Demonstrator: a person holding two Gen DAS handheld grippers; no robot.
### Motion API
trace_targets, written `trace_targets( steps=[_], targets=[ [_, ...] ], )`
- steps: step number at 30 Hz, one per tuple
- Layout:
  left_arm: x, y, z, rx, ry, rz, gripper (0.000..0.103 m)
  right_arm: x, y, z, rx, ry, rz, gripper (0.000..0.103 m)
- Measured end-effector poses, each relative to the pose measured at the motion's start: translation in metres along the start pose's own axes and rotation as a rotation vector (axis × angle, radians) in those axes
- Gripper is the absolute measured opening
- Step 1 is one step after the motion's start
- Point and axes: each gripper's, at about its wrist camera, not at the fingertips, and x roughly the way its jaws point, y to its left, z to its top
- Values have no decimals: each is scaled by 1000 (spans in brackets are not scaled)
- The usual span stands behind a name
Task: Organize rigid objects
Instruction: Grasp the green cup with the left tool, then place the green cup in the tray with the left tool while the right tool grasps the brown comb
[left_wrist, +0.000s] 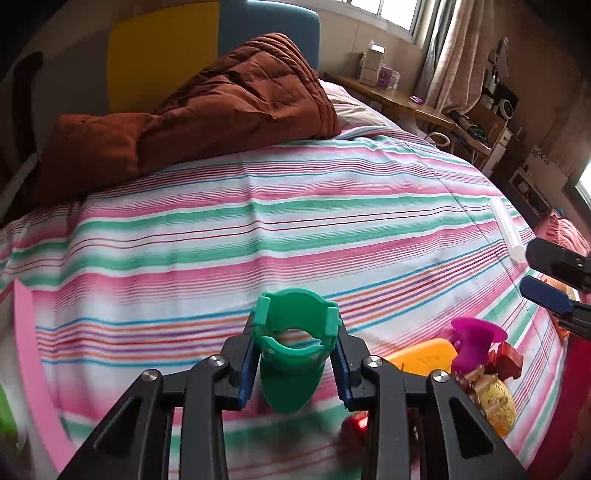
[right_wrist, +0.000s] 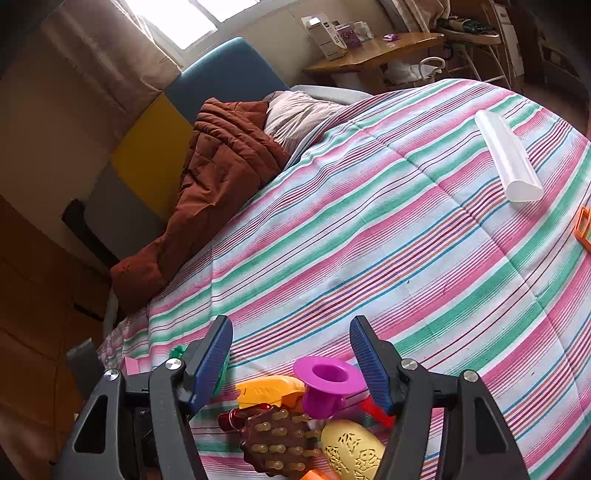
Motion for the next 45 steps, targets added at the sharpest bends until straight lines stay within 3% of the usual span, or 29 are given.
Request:
trace_targets(
  steps=[7,14,19,22,25,33,37,38,39,45],
  targets=[
    [-69,26,-37,-79,-66,23,35,19,12,-10,-31,136,128,67],
    [-120,35,-72,-120,-111,45,35,29,28,-26,-123,212,96,67],
    [-147,44,-90,-136,-139,60,35,20,39,-36,-160,201,67,67],
    [-162,52,-101,-149,-156,75,35,-5,41,-38,-143,84,32,67],
    [-172,61,-112,-169,-169,79,35,-12,42,-41,-128,124,89,67],
    [-192,79,-137,-225,-182,85,35,24,53,-58,-337,247,-105,67],
    [-200,89,-148,-251,-183,100,35,45,51,-68,-427,297,-147,67],
    [-201,91,-151,-256,-184,104,35,49,48,-69,-424,307,-162,56],
    [-202,92,-153,-261,-184,109,35,52,46,-71,-426,326,-173,56],
    [-207,103,-168,-298,-177,132,35,49,57,-81,-520,305,-183,55]
  ],
)
